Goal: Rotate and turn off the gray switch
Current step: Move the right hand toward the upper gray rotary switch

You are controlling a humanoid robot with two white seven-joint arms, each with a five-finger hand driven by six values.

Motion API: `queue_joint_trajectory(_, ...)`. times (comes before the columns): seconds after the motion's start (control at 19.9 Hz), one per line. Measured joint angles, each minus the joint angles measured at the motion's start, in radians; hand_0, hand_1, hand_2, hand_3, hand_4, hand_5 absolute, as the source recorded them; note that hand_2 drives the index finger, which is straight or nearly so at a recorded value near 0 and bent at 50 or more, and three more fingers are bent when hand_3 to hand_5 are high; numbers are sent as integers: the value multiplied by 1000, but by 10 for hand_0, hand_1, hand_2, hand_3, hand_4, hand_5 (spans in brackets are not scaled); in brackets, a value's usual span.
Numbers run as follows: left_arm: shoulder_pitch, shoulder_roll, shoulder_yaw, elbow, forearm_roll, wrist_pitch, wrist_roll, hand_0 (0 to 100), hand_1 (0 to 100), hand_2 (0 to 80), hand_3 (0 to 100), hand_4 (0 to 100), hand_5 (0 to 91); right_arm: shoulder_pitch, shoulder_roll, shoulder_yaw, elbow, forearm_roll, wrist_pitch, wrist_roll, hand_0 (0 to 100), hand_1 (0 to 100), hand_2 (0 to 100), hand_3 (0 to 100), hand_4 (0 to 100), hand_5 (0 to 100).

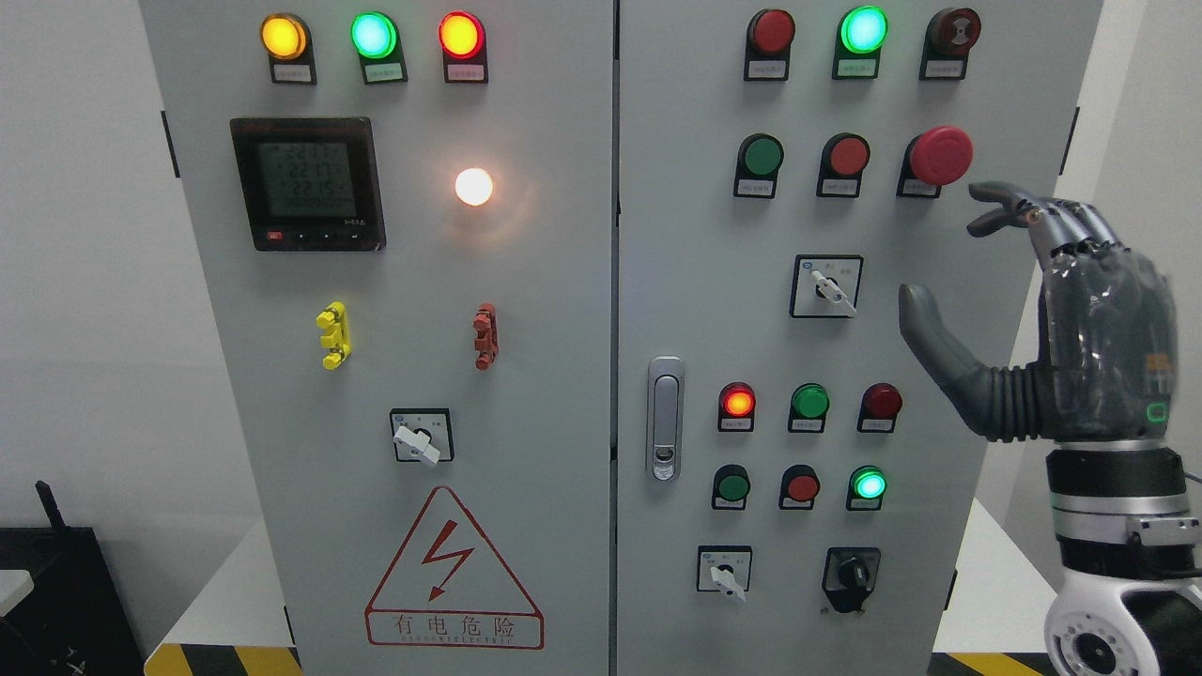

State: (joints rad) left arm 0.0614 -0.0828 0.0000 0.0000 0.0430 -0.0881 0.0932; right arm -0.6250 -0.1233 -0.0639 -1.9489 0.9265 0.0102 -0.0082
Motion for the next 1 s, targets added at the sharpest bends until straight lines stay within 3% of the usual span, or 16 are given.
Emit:
queue_joint_trajectory(0.2,0,0,0,0,0,0,0,120,389,0,0,0,0,0,12,33,9,0,92,-6,163,316,445,852,862,1000)
queue_joint_trajectory(0.5,0,0,0,0,0,0,-1,120,389,0,0,0,0,-1,37,89,17,1,219,-10,95,298,502,883,890,1000)
queue_joint_trajectory(1.0,0,0,0,0,0,0,-3,120,389,0,0,0,0,-7,65,153,26,4,333,0,56,308,529,894,908,1000)
